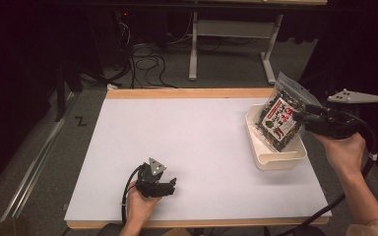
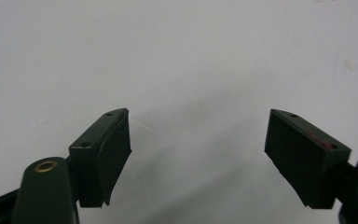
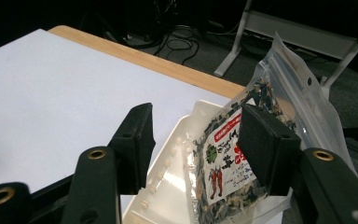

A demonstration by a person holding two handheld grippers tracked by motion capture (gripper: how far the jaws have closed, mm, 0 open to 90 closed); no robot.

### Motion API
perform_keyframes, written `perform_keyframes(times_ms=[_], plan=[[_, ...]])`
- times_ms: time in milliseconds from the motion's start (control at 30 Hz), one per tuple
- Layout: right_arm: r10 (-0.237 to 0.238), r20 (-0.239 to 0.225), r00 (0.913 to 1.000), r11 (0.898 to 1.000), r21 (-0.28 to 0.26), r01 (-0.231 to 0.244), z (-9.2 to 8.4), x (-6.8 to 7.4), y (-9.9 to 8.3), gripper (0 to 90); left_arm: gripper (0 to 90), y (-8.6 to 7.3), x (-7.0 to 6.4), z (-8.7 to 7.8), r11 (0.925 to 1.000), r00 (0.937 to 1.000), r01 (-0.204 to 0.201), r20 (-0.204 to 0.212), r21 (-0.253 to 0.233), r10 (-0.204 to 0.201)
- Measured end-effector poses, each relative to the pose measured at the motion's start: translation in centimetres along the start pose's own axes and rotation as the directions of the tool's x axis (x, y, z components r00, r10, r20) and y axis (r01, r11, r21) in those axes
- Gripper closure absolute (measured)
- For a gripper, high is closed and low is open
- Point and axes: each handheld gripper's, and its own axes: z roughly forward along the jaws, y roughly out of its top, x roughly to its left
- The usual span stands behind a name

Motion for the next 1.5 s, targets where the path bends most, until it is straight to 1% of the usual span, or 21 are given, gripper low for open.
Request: perform_keyframes(times_ms=[67,133,233,267,400,533,567,600,667,700,733,800,833,933,1000,1033,1133,1233,1300,1400,1500], plan=[[-0.006,-0.002,1.0,1.0,0.002,0.006,0.0,0.3,0.1,47.3,23.0,0.0,0.0,0.0,1.0,1.0,-0.001,0.002,0.0,0.001],[-0.009,-0.009,0.9999,1.0,-0.009,0.009,0.0,0.5,0.0,47.9,23.0,0.1,0.0,0.0,1.0,1.0,-0.001,0.005,0.0,0.001],[-0.007,-0.024,0.9997,1.0,-0.001,0.007,0.2,1.1,-0.3,48.4,23.0,0.1,0.0,0.1,1.0,1.0,-0.003,0.007,0.0,0.003],[-0.015,-0.027,0.9995,1.0,-0.002,0.014,0.3,1.2,-0.4,48.4,23.0,0.2,0.0,0.1,1.0,1.0,-0.004,0.008,0.0,0.004],[-0.018,-0.045,0.9988,1.0,-0.002,0.017,0.5,1.9,-0.6,48.5,23.0,0.3,-0.1,0.3,1.0,0.9999,-0.009,0.012,-0.002,0.009],[-0.027,-0.061,0.9978,0.999,-0.019,0.026,0.3,2.6,-0.8,48.5,23.0,0.5,-0.3,0.4,0.9999,0.9997,-0.017,0.016,-0.002,0.017],[-0.021,-0.065,0.9977,1.0,-0.023,0.02,0.2,2.9,-0.8,48.4,23.0,0.5,-0.3,0.5,0.9998,0.9997,-0.017,0.017,-0.003,0.017],[-0.031,-0.069,0.9971,0.999,-0.03,0.029,0.1,3.0,-0.9,48.4,23.0,0.5,-0.3,0.5,0.9998,0.9996,-0.02,0.018,-0.002,0.02],[-0.036,-0.077,0.9964,0.999,-0.041,0.033,-0.1,3.4,-1.1,48.4,23.0,0.6,-0.4,0.5,0.9997,0.9995,-0.023,0.021,-0.002,0.023],[-0.03,-0.081,0.9963,0.999,-0.045,0.026,-0.1,3.6,-1.2,48.5,23.0,0.6,-0.4,0.6,0.9997,0.9995,-0.022,0.022,-0.002,0.022],[-0.041,-0.085,0.9955,0.998,-0.052,0.036,-0.1,3.7,-1.3,48.5,23.0,0.6,-0.4,0.6,0.9997,0.9995,-0.023,0.024,-0.002,0.023],[-0.042,-0.09,0.995,0.998,-0.05,0.038,0.0,3.8,-1.6,48.0,23.0,0.6,-0.5,0.6,0.9997,0.9995,-0.025,0.022,-0.001,0.025],[-0.035,-0.086,0.9957,0.999,-0.045,0.031,0.0,4.0,-1.8,48.0,23.0,0.6,-0.5,0.6,0.9997,0.9995,-0.026,0.02,-0.001,0.026],[-0.036,-0.092,0.9951,0.998,-0.05,0.032,0.1,4.1,-2.1,48.0,23.0,0.6,-0.4,0.4,0.9998,0.9996,-0.02,0.018,-0.006,0.02],[-0.028,-0.107,0.9939,0.998,-0.055,0.022,0.3,4.2,-2.4,47.9,23.0,0.5,-0.3,0.4,0.9999,0.9997,-0.015,0.018,-0.005,0.015],[-0.032,-0.111,0.9933,0.998,-0.057,0.026,0.4,4.3,-2.5,47.8,23.0,0.5,-0.3,0.4,0.9999,0.9997,-0.015,0.019,-0.005,0.015],[-0.035,-0.123,0.9918,0.998,-0.05,0.029,0.8,4.8,-2.9,47.7,23.0,0.5,-0.3,0.3,0.9999,0.9998,-0.011,0.018,-0.008,0.012],[-0.042,-0.139,0.9894,0.998,-0.058,0.035,1.0,5.3,-3.2,46.8,23.0,0.4,-0.3,0.3,0.9999,0.9998,-0.011,0.017,-0.005,0.011],[-0.048,-0.133,0.99,0.997,-0.063,0.04,1.2,5.6,-3.4,46.3,22.9,0.4,-0.3,0.3,0.9999,0.9998,-0.011,0.018,-0.008,0.011],[-0.054,-0.138,0.989,0.997,-0.066,0.045,1.4,5.9,-3.7,46.2,23.0,0.4,-0.3,0.3,0.9999,0.9998,-0.011,0.017,-0.007,0.011],[-0.049,-0.148,0.9878,0.997,-0.063,0.04,1.6,6.1,-4.0,45.9,22.9,0.4,-0.3,0.2,0.9999,0.9998,-0.012,0.015,-0.008,0.013]])
